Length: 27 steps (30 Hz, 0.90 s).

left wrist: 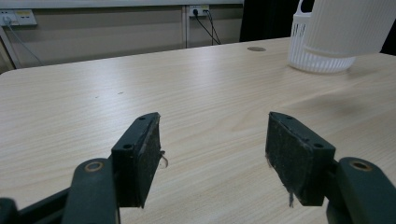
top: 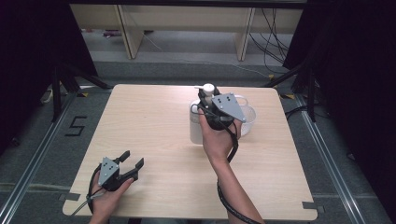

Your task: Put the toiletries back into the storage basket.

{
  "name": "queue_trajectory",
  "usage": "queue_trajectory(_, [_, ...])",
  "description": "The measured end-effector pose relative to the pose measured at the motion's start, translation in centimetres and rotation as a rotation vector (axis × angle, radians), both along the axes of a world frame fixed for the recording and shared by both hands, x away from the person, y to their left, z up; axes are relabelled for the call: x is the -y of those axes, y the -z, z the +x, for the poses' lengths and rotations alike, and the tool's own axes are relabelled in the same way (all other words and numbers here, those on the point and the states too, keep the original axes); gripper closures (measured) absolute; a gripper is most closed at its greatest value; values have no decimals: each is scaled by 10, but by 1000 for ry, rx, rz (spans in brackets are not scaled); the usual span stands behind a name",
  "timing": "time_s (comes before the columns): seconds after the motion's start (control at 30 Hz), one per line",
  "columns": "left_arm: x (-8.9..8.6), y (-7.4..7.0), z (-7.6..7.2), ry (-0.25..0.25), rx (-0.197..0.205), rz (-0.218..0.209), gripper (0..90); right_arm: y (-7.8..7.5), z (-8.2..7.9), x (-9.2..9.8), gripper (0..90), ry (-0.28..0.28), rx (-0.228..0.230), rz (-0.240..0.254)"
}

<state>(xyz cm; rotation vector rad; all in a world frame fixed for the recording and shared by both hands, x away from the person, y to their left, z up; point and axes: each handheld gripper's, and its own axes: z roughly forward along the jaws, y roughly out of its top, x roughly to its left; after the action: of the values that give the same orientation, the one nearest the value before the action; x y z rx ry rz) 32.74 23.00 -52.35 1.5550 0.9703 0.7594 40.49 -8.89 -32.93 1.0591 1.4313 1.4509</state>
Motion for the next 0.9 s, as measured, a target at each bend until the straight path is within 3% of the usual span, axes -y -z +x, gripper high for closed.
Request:
queue_trajectory(0.03, [0, 0, 0, -1, 3, 0, 353, -1, 1, 2, 601, -1, 18, -26])
queue_trajectory(0.1, [0, 0, 0, -3, 5, 0, 353, -1, 1, 2, 601, 1, 8, -6])
queue_trajectory(0.47, [1, 0, -1, -6, 4, 2, 352, -5, 2, 11, 601, 22, 27, -22])
queue_trajectory(0.6, [1, 0, -1, -6, 4, 2, 352, -6, 1, 12, 601, 17, 15, -11])
queue_trajectory(0.67, [1, 0, 0, -7, 3, 2, 352, -6, 1, 14, 601, 25, 26, -30])
queue_trajectory(0.9, [1, 0, -1, -6, 5, 2, 352, -6, 1, 15, 601, 26, 13, -11])
